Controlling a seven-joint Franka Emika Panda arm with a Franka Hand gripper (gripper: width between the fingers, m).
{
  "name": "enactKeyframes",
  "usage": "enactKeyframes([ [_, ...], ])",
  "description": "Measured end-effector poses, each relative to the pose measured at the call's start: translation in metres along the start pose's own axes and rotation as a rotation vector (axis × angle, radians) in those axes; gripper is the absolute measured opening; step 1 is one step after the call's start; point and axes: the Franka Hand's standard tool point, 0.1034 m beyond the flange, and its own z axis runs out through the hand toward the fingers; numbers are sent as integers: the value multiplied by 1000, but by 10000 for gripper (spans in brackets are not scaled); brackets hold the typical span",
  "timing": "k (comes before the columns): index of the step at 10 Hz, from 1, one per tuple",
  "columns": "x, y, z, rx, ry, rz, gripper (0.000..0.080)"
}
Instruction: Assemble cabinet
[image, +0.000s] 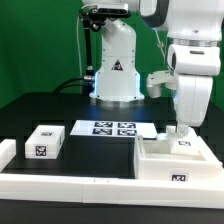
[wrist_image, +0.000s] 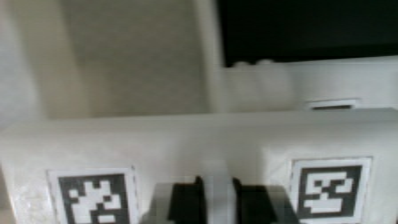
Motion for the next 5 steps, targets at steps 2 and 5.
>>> enactKeyframes([
  [2, 1, 30, -1, -18, 11, 3, 62],
  [5, 2, 40, -1, -4, 0, 3, 62],
])
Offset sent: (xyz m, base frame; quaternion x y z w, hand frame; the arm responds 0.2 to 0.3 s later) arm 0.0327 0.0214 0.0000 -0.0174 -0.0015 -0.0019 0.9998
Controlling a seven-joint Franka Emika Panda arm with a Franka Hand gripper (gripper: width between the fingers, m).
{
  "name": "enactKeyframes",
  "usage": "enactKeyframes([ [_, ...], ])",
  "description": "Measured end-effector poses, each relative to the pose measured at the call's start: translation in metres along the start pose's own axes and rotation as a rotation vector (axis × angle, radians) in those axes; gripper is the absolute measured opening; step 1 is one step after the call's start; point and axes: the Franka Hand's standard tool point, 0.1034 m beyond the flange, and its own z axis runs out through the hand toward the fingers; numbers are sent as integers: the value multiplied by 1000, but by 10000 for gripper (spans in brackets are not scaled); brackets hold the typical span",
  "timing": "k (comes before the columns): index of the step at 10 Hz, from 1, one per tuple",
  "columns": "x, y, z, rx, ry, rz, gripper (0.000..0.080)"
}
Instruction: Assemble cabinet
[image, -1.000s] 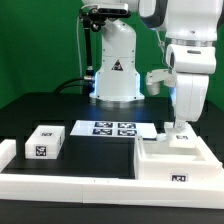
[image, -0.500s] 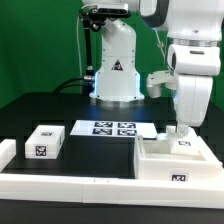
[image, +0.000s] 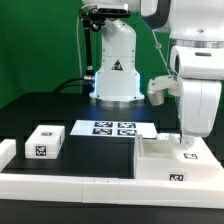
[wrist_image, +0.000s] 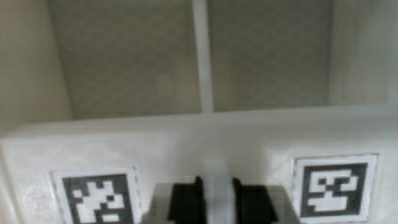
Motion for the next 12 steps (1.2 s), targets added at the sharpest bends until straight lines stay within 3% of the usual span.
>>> enactKeyframes([
  [3, -1, 0, 0, -3, 1, 0, 62],
  [4, -1, 0, 0, -1, 1, 2, 146],
  [5, -1, -1, 1, 0, 1, 3, 146],
  [7, -1, -1, 1, 1, 1, 3, 463],
  [8, -1, -1, 1, 1, 1, 3, 583],
  [12, -1, -1, 1, 1, 1, 3, 646],
])
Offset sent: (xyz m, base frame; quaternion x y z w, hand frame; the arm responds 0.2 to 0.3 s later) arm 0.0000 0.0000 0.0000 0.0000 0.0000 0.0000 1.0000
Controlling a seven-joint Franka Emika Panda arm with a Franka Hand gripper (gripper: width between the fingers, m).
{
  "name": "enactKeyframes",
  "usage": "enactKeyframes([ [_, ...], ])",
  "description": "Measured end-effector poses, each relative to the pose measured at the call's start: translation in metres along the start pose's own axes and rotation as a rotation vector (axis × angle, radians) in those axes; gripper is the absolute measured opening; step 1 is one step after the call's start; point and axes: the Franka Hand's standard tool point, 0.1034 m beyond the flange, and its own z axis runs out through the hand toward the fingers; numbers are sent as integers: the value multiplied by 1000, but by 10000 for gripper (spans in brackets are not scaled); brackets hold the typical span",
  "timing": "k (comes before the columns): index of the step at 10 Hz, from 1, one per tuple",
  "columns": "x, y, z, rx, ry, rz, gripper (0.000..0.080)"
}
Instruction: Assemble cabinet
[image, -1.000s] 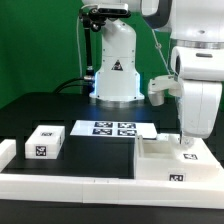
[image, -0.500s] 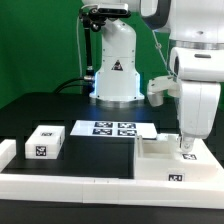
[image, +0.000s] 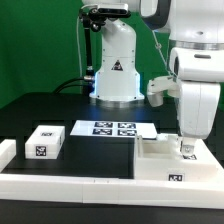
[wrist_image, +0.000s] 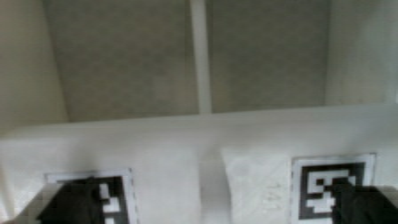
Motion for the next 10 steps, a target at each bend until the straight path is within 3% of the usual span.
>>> enactKeyframes([
  [3, -1, 0, -4, -2, -2, 1, 649],
  [5, -6, -7, -33, -24, -16, -1, 649],
  [7, -11, -41, -46, -34, -27, -13, 649],
  [9, -19, -89, -31, -27, -24, -29, 649],
  [10, -20, -105, -23, -22, -20, -36, 649],
])
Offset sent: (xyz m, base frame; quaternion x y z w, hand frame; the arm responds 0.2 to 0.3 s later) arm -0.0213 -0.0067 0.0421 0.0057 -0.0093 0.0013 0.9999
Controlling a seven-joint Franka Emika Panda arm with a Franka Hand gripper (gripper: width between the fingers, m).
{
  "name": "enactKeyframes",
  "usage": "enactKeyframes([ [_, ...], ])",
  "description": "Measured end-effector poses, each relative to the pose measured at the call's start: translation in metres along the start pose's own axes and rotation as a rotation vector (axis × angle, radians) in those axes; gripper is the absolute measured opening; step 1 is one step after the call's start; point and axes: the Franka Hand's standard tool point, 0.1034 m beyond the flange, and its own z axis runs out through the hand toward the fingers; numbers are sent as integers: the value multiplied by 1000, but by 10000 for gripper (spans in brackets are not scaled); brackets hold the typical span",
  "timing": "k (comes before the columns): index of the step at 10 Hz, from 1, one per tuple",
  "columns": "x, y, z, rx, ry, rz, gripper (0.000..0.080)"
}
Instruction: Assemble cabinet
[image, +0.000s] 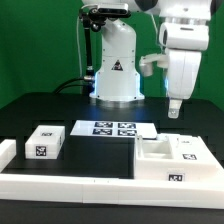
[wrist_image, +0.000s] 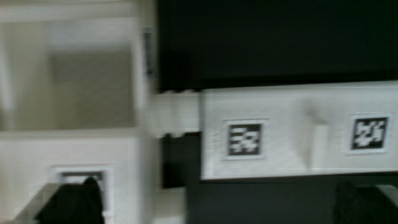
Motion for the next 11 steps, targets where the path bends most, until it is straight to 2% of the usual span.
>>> enactKeyframes([
  [1, 3, -9, 6, -5, 10, 6, 649],
  [4, 2, -10, 7, -1, 9, 7, 649],
  [5, 5, -12, 10, 6, 11, 17, 649],
  [8, 15, -31, 31, 59, 12, 3, 649],
  [9, 18, -35, 33, 68, 13, -4, 649],
  [11, 20, -36, 35, 69, 16, -9, 649],
])
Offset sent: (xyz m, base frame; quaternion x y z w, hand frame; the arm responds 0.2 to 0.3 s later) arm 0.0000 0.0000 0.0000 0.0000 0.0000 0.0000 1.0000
